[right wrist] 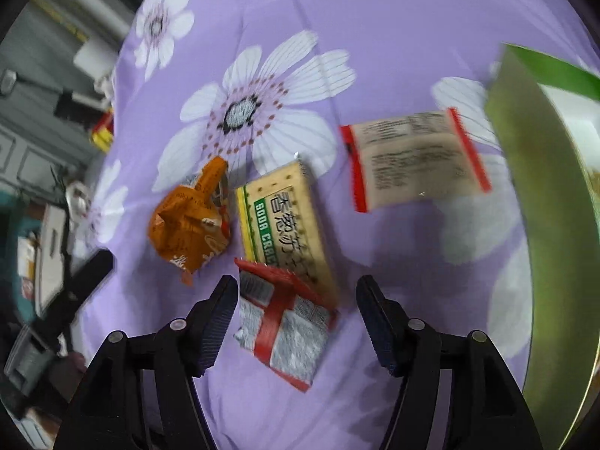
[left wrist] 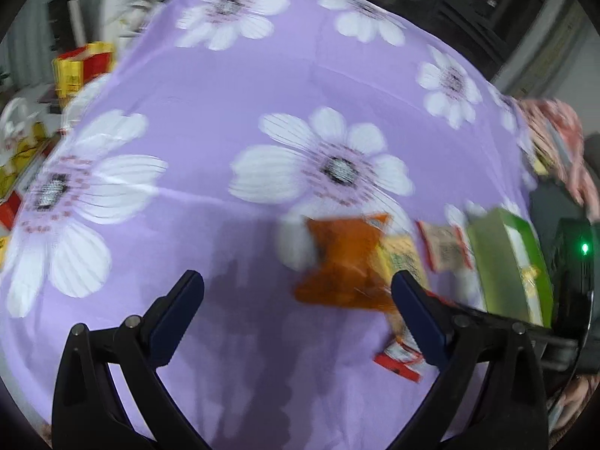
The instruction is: Organize snacks
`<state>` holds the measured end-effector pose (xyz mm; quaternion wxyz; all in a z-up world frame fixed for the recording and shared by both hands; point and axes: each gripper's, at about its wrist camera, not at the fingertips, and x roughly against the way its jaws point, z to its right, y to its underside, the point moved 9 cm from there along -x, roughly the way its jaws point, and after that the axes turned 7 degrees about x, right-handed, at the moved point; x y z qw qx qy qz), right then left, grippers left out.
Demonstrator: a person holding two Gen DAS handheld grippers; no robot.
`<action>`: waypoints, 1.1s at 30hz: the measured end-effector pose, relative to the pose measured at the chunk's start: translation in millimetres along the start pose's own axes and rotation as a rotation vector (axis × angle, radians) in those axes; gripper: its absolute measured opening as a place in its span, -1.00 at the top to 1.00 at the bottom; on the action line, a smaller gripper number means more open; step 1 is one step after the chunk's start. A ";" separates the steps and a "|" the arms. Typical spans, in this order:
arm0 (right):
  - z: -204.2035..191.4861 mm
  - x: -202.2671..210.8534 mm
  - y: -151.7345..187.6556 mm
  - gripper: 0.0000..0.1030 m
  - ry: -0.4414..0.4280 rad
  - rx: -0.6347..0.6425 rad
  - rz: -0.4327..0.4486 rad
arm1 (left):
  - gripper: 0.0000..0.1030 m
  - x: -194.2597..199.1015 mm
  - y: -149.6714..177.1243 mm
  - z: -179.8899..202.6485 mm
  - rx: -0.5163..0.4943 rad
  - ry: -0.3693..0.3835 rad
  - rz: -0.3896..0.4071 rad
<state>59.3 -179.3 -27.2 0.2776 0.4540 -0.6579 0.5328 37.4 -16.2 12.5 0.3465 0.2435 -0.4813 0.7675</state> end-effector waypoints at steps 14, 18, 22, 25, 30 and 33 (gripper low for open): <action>-2.0 17.7 -0.9 -0.10 -0.113 -0.089 0.115 | -0.33 -37.4 69.2 69.8 -0.134 0.161 -0.186; -4.8 3.0 5.9 0.08 -0.123 -0.080 0.055 | -0.20 -51.8 81.9 76.3 -0.151 0.169 -0.225; -3.8 -15.2 10.8 0.08 -0.140 -0.103 -0.002 | 0.07 -52.1 87.4 86.1 -0.179 0.203 -0.224; -6.0 -13.6 11.2 0.08 -0.135 -0.093 0.007 | 0.15 -48.5 87.5 89.4 -0.202 0.207 -0.208; -14.2 6.3 5.6 0.08 -0.124 -0.047 0.071 | 0.20 -30.8 78.0 103.8 -0.225 0.221 -0.146; -13.0 30.9 -4.4 0.08 -0.125 -0.037 0.148 | 0.25 -15.7 68.3 122.8 -0.239 0.273 -0.108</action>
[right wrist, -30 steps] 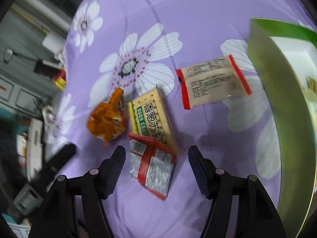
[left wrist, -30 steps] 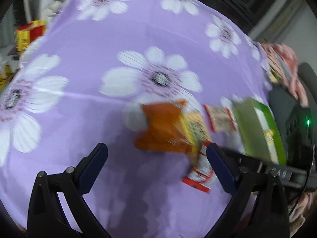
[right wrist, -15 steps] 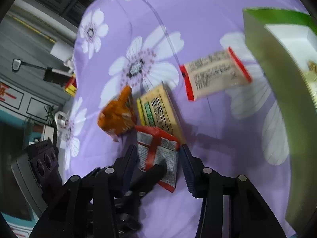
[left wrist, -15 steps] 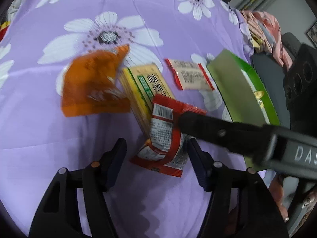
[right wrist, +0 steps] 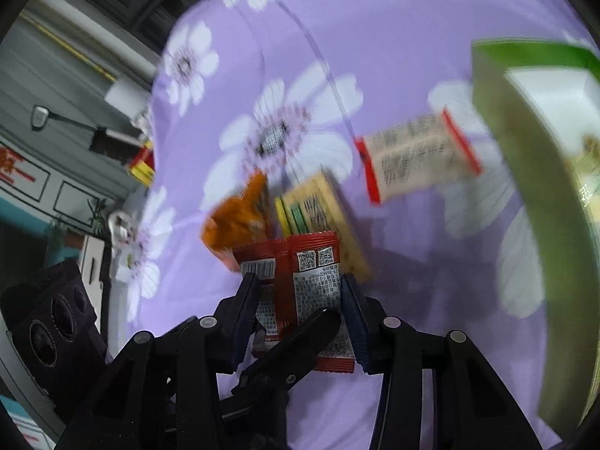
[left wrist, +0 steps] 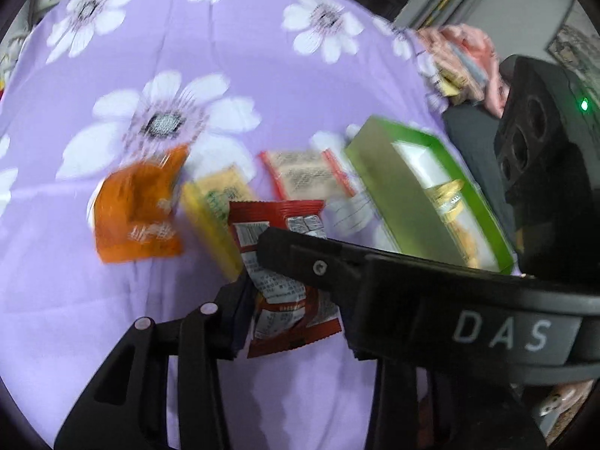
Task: Organize snacks
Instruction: 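Carry the red packet into the box and open the right gripper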
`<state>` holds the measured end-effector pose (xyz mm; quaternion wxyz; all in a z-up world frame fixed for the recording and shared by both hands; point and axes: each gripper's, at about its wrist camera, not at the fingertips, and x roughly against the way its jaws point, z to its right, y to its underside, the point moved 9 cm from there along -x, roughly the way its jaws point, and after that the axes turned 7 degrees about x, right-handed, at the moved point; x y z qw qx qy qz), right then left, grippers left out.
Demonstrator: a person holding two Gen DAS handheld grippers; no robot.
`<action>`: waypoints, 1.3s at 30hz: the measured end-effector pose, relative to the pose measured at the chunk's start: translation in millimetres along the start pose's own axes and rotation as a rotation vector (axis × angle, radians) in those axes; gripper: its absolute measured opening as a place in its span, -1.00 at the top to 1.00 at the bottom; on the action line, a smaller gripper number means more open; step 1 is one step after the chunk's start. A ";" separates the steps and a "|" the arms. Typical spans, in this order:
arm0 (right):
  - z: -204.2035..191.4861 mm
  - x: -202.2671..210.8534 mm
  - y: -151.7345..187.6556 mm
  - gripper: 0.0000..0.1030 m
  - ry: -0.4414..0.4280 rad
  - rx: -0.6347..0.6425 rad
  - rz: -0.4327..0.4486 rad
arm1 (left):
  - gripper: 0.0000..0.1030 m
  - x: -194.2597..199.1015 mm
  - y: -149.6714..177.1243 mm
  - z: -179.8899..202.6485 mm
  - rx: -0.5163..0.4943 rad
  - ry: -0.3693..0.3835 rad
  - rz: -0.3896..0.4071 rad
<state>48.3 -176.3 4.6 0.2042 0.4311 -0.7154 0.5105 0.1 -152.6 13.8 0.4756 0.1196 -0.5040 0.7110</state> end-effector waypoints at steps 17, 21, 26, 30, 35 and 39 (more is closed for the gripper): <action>98.9 134.1 -26.2 0.07 0.178 -0.143 0.346 | 0.27 -37.9 -18.7 158.5 -0.274 0.215 0.013; 134.3 145.5 -20.9 0.07 0.196 -0.232 0.352 | 0.27 -61.1 -12.8 182.5 -0.294 0.246 -0.043; 168.5 152.1 -14.1 0.07 0.215 -0.332 0.354 | 0.27 -85.3 -3.5 205.0 -0.321 0.269 -0.107; 188.8 153.8 -6.4 0.07 0.235 -0.391 0.351 | 0.26 -101.8 4.0 217.9 -0.321 0.275 -0.150; 204.2 153.9 0.4 0.07 0.240 -0.445 0.340 | 0.24 -109.1 10.5 221.1 -0.314 0.267 -0.179; 207.2 158.8 2.7 0.07 0.258 -0.462 0.353 | 0.15 -107.8 10.1 220.6 -0.312 0.255 -0.187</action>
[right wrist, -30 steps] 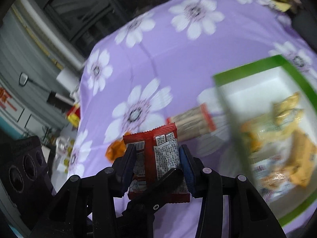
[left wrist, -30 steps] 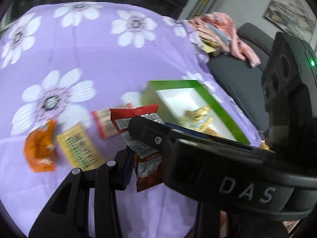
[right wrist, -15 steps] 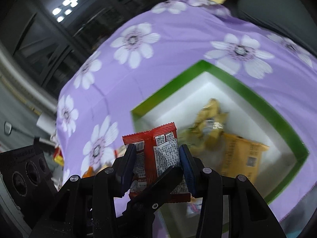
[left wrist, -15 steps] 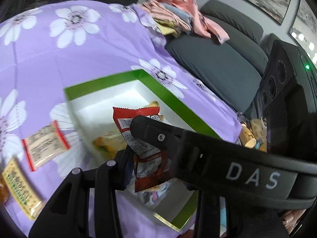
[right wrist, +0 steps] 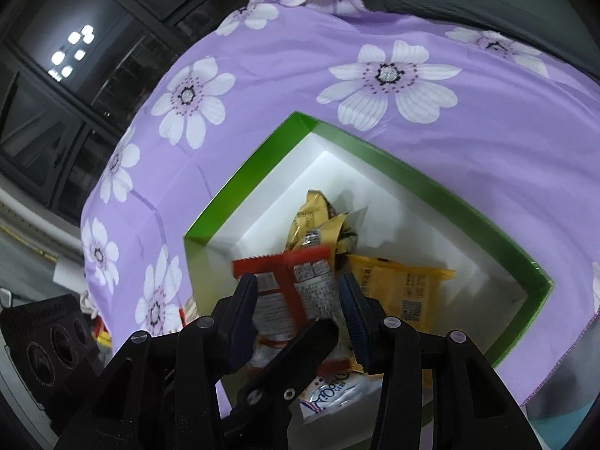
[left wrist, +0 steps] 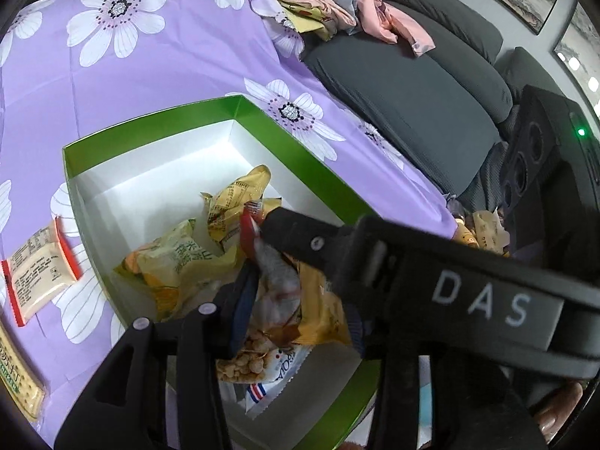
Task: Organize snacks
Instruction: 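Carry the red packet into the box and open the right gripper, then return the right gripper to the snacks and grasp the orange bag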
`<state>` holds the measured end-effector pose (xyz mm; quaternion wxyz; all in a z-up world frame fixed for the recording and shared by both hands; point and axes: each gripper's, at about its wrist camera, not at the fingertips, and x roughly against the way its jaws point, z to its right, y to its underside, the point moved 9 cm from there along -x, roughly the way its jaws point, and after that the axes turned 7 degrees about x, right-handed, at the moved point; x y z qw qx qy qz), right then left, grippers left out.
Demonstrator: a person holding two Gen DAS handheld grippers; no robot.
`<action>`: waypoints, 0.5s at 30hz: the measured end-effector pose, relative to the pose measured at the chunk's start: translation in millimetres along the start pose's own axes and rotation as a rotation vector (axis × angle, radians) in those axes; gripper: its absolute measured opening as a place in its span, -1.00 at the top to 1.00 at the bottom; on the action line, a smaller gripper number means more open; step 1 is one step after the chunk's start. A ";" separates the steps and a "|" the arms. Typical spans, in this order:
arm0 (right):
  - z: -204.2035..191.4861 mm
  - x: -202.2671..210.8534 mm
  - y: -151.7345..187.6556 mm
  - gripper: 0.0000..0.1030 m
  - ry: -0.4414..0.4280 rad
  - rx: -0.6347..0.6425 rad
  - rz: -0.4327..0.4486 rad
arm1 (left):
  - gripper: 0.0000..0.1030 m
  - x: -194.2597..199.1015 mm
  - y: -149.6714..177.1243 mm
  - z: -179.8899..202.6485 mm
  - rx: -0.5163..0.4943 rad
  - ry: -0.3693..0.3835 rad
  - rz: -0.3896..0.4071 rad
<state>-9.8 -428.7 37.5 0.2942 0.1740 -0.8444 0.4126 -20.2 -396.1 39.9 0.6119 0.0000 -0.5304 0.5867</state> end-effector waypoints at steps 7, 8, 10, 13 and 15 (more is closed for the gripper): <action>-10.9 4.2 -1.5 0.07 -0.011 0.038 0.016 | -0.02 21.1 0.5 -7.8 -0.004 -0.041 0.036; -13.7 5.8 -1.7 0.07 -0.008 0.048 0.023 | -0.06 26.7 0.7 -10.8 -0.003 -0.052 0.045; -21.1 7.9 -1.4 0.02 -0.009 0.069 0.034 | -0.12 39.1 1.8 -19.9 0.007 -0.083 0.070; -34.4 9.1 0.2 -0.11 -0.019 0.109 0.046 | -0.22 60.1 3.5 -39.9 0.034 -0.146 0.111; -45.4 9.8 2.7 -0.12 -0.020 0.140 0.050 | -0.31 75.9 4.8 -56.3 0.056 -0.198 0.138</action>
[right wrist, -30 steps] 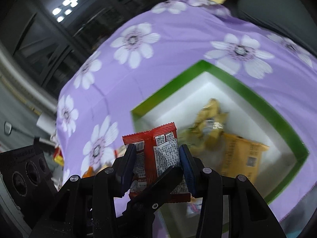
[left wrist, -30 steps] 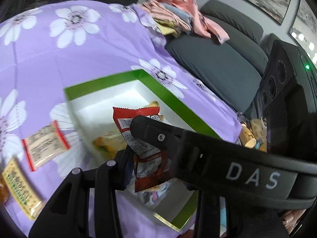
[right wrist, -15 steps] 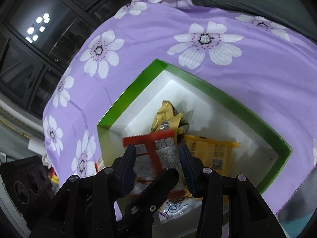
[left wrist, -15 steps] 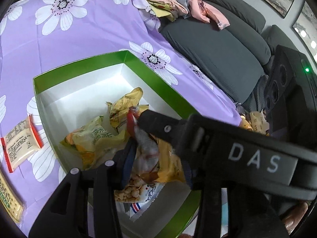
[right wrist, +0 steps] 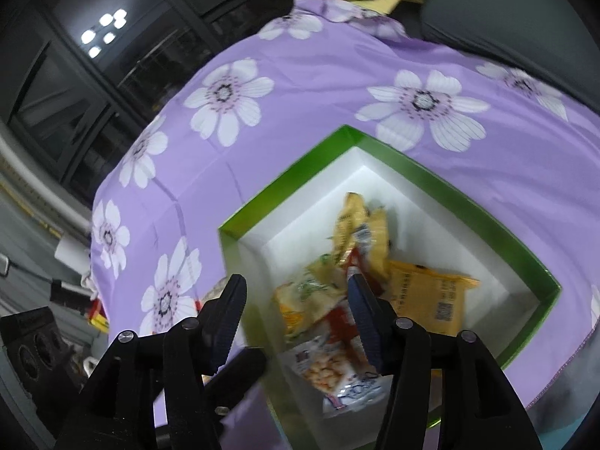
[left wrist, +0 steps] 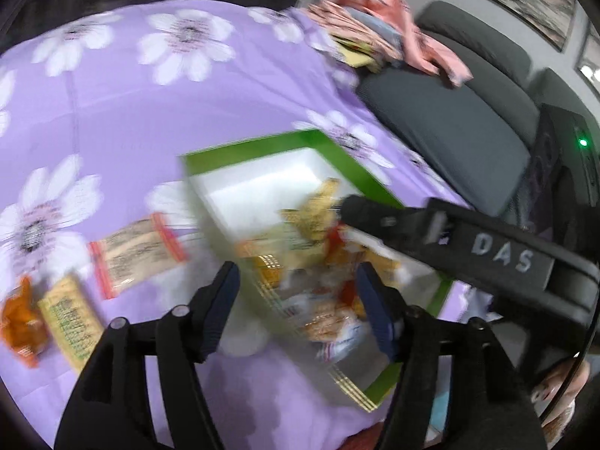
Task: Organize snacks
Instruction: 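Return the right gripper to the snacks and grasp the orange bag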
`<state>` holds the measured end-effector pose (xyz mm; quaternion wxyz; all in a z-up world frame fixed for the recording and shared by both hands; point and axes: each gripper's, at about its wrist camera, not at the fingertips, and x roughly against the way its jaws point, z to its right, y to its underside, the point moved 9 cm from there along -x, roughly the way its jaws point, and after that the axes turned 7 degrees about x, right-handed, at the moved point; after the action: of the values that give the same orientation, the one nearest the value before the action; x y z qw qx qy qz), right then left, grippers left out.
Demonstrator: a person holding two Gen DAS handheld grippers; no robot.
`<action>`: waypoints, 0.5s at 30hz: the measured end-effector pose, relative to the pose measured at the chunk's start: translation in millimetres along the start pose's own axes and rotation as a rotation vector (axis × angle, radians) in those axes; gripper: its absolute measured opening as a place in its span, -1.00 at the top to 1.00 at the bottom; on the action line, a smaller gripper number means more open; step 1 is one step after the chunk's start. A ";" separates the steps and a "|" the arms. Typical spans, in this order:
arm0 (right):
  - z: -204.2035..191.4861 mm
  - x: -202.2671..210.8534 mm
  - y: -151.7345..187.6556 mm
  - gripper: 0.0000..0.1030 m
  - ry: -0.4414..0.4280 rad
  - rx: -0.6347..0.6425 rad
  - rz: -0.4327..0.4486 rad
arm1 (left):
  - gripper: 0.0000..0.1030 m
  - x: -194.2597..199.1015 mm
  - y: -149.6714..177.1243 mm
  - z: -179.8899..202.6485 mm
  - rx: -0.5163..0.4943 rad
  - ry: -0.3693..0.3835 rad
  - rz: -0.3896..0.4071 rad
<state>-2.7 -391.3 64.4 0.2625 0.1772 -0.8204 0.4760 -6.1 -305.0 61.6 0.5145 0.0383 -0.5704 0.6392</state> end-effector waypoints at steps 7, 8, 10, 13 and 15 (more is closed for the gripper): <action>-51.8 -0.9 6.7 -0.49 -0.050 0.120 0.016 | -0.61 63.2 -4.1 -92.3 0.117 -0.197 0.117; -58.3 -1.4 8.4 -0.50 -0.059 0.134 0.016 | -0.64 75.4 -3.8 -111.4 0.141 -0.232 0.133; -77.6 -4.8 13.8 -0.50 -0.088 0.176 0.007 | -0.65 93.4 -1.2 -144.6 0.185 -0.295 0.156; -109.2 -17.1 26.6 -0.50 -0.138 0.229 -0.031 | -0.66 110.9 10.3 -196.1 0.267 -0.365 0.162; -127.0 -27.8 36.4 -0.50 -0.165 0.247 -0.061 | -0.65 114.5 20.6 -226.0 0.346 -0.367 0.159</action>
<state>33.1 -261.6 74.6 0.1846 0.2715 -0.7688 0.5488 47.4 -57.3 41.9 0.3361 0.1961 -0.5375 0.7481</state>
